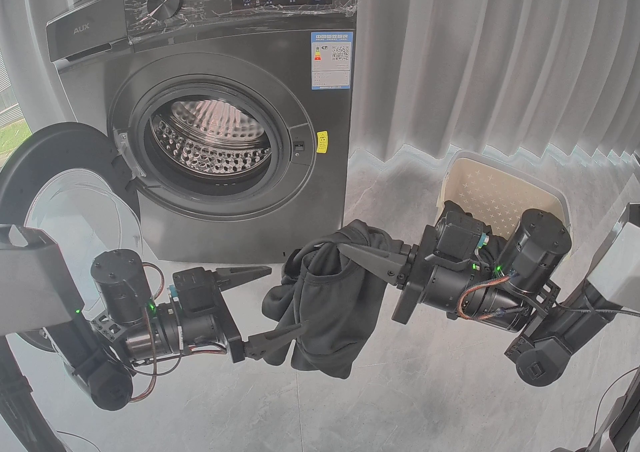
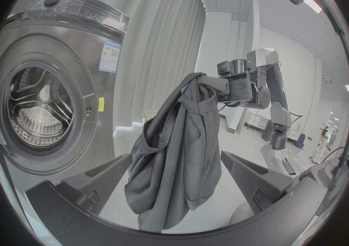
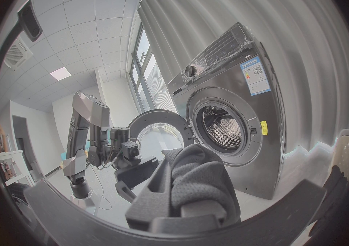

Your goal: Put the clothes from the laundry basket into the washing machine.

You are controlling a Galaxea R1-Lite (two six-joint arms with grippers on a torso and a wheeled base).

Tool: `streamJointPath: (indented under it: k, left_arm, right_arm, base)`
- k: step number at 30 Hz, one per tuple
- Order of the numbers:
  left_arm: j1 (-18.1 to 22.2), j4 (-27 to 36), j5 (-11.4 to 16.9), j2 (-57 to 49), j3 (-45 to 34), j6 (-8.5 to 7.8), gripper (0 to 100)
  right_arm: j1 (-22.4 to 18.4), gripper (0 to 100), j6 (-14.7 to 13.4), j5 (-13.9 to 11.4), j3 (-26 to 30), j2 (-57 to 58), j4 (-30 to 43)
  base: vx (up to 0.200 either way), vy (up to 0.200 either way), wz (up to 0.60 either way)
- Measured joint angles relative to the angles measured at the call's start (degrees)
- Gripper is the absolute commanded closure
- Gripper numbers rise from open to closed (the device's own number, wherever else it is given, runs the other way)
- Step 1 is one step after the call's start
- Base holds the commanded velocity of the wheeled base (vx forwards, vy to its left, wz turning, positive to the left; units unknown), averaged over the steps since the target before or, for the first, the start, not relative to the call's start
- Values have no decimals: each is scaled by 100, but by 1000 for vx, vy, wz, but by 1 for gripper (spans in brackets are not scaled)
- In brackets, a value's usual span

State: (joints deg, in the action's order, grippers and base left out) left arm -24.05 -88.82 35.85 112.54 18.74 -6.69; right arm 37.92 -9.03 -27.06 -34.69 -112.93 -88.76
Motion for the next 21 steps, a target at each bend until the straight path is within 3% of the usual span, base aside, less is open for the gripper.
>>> streamJointPath:
  k: [10, 21]
  left_arm:
    - [-102, -9, 486, 388, 268, -74, 0]
    - [-102, -9, 457, 733, 800, -80, 0]
  right_arm:
    - [112, 100, -10, 2, -11, 6, 0]
    - [258, 100, -11, 18, 5, 4, 0]
  base:
    - [0, 0, 0]
    - [0, 0, 0]
